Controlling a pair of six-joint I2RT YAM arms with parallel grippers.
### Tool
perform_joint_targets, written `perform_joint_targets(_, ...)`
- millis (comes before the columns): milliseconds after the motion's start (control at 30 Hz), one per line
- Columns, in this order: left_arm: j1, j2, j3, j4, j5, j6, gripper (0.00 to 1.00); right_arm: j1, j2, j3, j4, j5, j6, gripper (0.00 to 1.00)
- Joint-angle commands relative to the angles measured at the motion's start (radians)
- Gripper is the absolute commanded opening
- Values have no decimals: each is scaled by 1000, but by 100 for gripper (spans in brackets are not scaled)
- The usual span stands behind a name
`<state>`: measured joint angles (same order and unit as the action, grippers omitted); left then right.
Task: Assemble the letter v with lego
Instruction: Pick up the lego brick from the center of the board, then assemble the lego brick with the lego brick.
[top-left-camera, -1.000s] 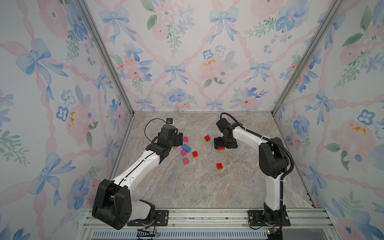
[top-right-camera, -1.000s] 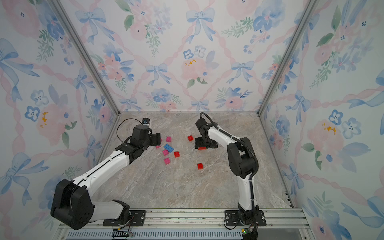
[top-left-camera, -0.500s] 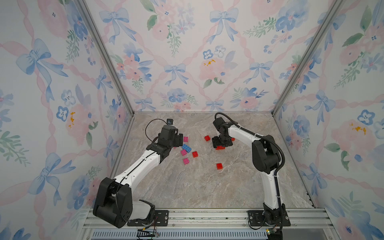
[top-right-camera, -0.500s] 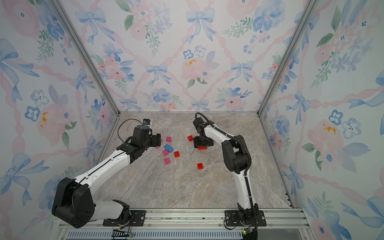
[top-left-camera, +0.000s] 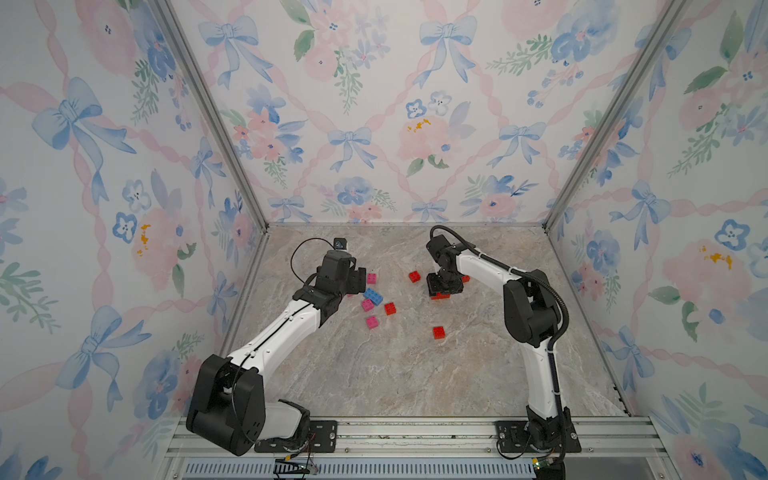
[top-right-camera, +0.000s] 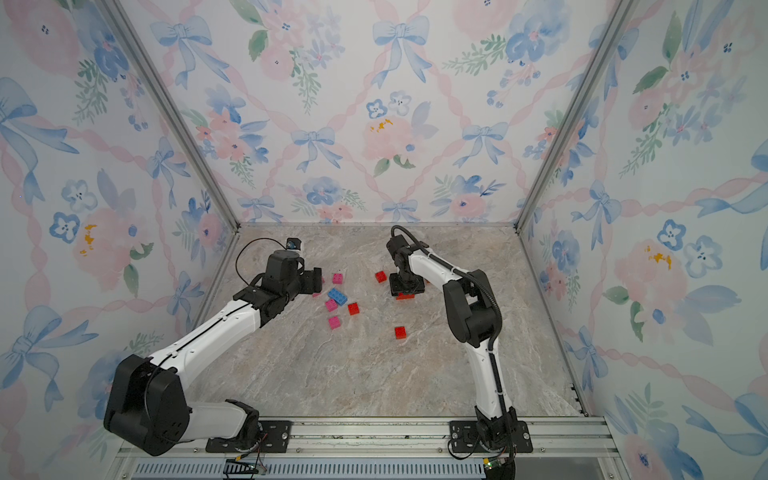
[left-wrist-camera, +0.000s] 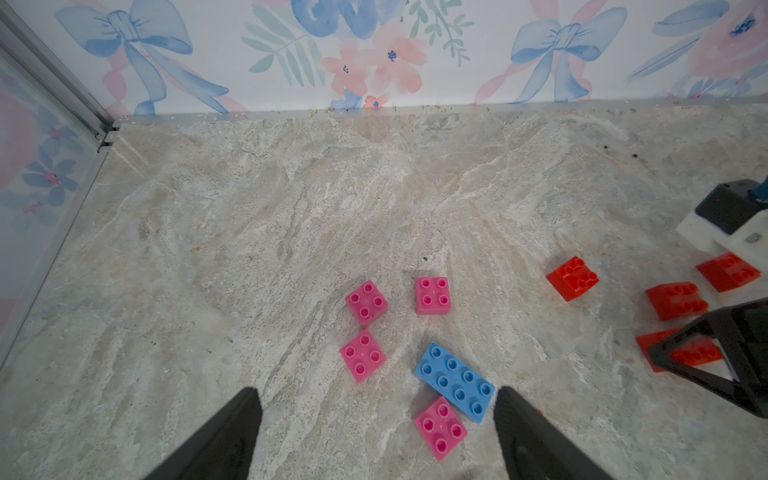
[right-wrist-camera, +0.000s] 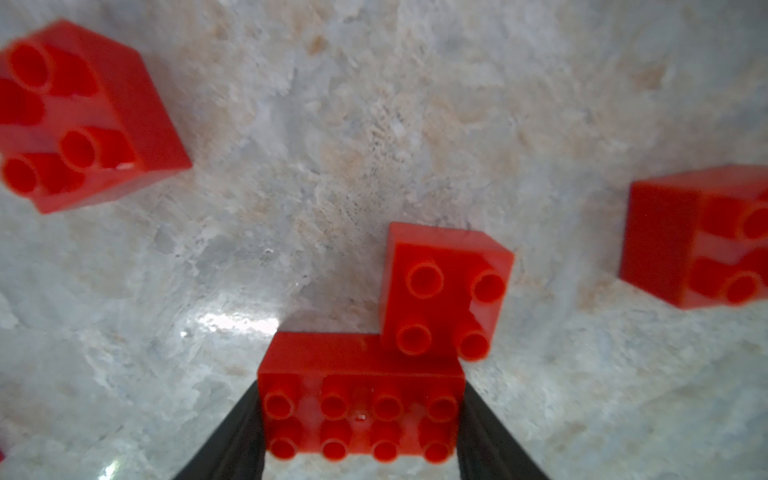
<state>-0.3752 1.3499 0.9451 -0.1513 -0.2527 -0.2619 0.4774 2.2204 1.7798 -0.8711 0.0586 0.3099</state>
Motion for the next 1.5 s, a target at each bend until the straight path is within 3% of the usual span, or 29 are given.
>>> perform_joint_targets(0,7,3,-14,12,11,18,91,-3,-40,-26,-23,11,4,44)
perform_joint_targets(233,9,-3,-12,12,24,15,91,72,-346,-302,-14,44,82,29)
perform_joint_targets(400,11,-9,-13,12,47,14,92,193,-480,-458,-21,43,178,16)
perform_joint_targets(533,10,-9,-14,12,48,9,92,257,-498,-503,2,20,231,8)
perform_joint_targets(733,11,-15,-18,11,35,13,91,265,-471,-522,27,33,254,2)
perform_joint_targets(1467,10,-15,-20,11,17,17,91,237,-363,-534,44,23,175,0)
